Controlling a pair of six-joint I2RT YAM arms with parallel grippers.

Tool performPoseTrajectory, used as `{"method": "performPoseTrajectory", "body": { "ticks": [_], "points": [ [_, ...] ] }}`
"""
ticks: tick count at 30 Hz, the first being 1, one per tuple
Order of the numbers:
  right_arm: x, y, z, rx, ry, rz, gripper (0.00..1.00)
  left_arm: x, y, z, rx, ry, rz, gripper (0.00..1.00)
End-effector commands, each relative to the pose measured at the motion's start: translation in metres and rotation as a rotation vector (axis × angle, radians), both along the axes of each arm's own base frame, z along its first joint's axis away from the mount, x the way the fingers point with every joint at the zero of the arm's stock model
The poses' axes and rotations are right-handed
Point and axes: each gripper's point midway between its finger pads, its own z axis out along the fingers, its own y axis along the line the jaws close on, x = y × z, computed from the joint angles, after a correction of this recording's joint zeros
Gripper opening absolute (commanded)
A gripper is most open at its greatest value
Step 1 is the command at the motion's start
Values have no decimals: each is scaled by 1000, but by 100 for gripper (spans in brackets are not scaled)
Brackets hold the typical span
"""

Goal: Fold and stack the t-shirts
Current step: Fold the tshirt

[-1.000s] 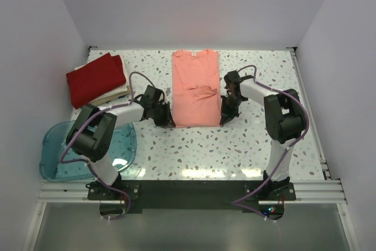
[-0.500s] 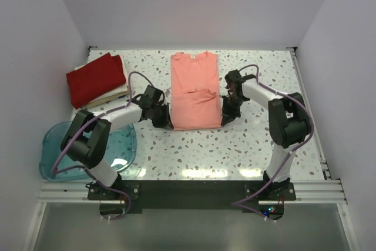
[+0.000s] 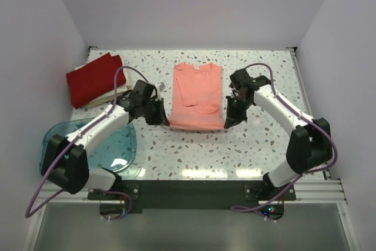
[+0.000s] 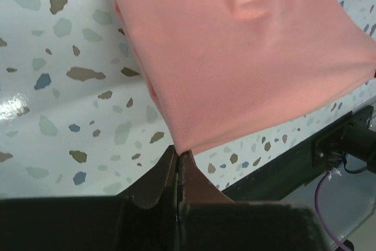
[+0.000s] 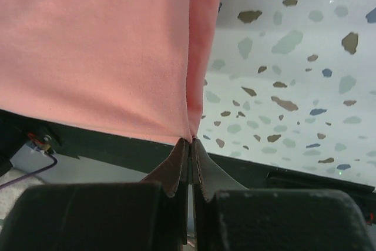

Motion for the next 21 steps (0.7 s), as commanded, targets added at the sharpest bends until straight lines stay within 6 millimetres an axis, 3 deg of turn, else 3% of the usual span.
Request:
{"method": "performPoseTrajectory", "body": {
  "ticks": [1,5,9,13,21],
  "points": [
    [-37,-20,18,-88,42,-20,0,-18,14,19,22,14,17,0],
    [-49,-14,39,-65,19,-33,0,-30,15,45,-23,-4,34,0],
    [-48,-15,65,-43,-41,-76,0,-24,10,71,-62,-52,36,0],
    [-32,-14,88,-34,-127,-103,0,-7,3,92,-86,-111,41,0],
    [21,-4,82,-54,-223,-158,0,36,-6,89,-68,-183,63,0]
  ]
}}
